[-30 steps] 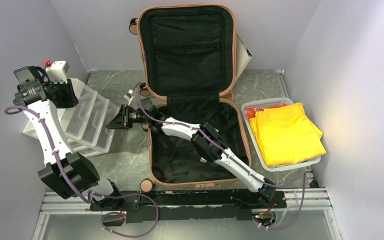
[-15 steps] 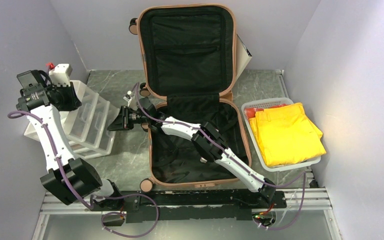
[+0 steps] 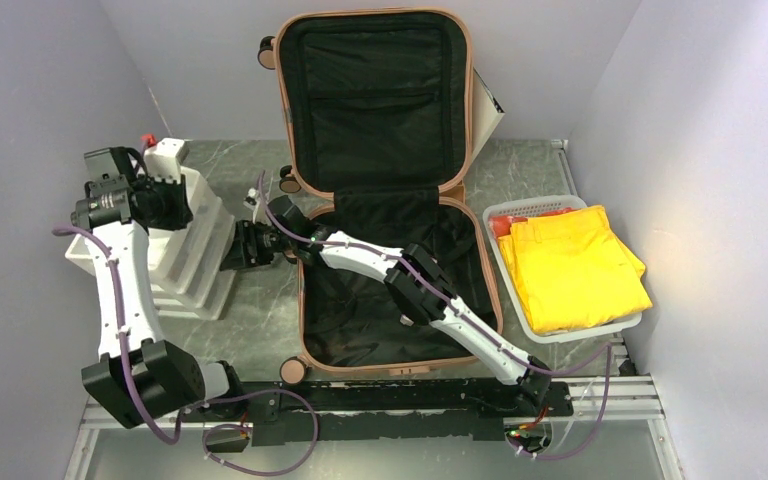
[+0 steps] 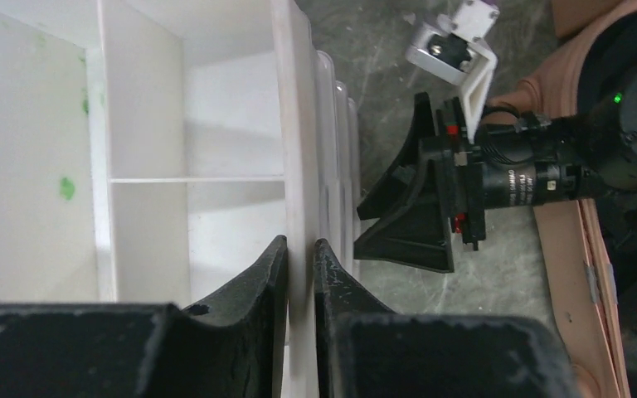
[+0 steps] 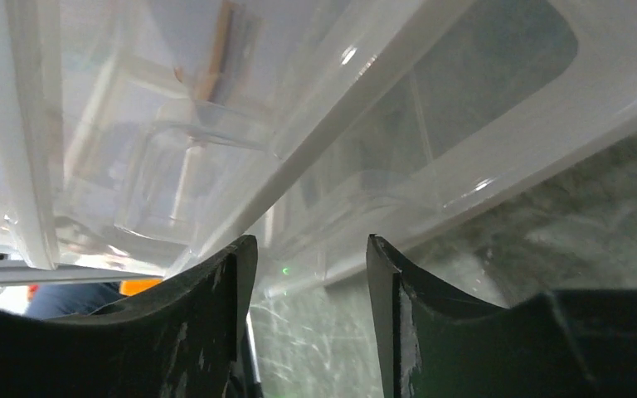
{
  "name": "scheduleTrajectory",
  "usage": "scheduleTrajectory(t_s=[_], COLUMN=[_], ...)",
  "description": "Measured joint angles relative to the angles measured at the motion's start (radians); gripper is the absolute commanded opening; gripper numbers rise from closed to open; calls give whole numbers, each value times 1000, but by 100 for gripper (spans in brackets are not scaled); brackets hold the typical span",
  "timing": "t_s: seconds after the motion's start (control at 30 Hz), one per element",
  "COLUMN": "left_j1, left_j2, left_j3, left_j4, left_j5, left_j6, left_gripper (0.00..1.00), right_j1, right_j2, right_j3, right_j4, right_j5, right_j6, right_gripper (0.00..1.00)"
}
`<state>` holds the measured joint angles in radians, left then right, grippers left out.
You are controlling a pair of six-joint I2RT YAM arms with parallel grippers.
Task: Open, take out, and arrange the luggage
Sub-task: Adjust the storage box at the center of the board.
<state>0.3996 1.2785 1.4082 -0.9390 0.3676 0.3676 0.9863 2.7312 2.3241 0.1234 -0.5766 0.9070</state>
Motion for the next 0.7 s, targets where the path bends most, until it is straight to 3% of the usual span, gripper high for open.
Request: scheduleTrajectory(t_s=[0.37,0.7], left_j1=[-31,-32], left_j2=[-62,-101], left_j3=[-85,-93], left_j4=[6,-93], left_j5=[-7,65], left_j6=[22,130], left_gripper=[5,5], right_j1=[6,4], right_j2=[-125,-394], right_j3=[-133,-335], right_j4=[-215,-352], right_j5=[23,-48], right_j6=[-232,-509], right_gripper=[60,64])
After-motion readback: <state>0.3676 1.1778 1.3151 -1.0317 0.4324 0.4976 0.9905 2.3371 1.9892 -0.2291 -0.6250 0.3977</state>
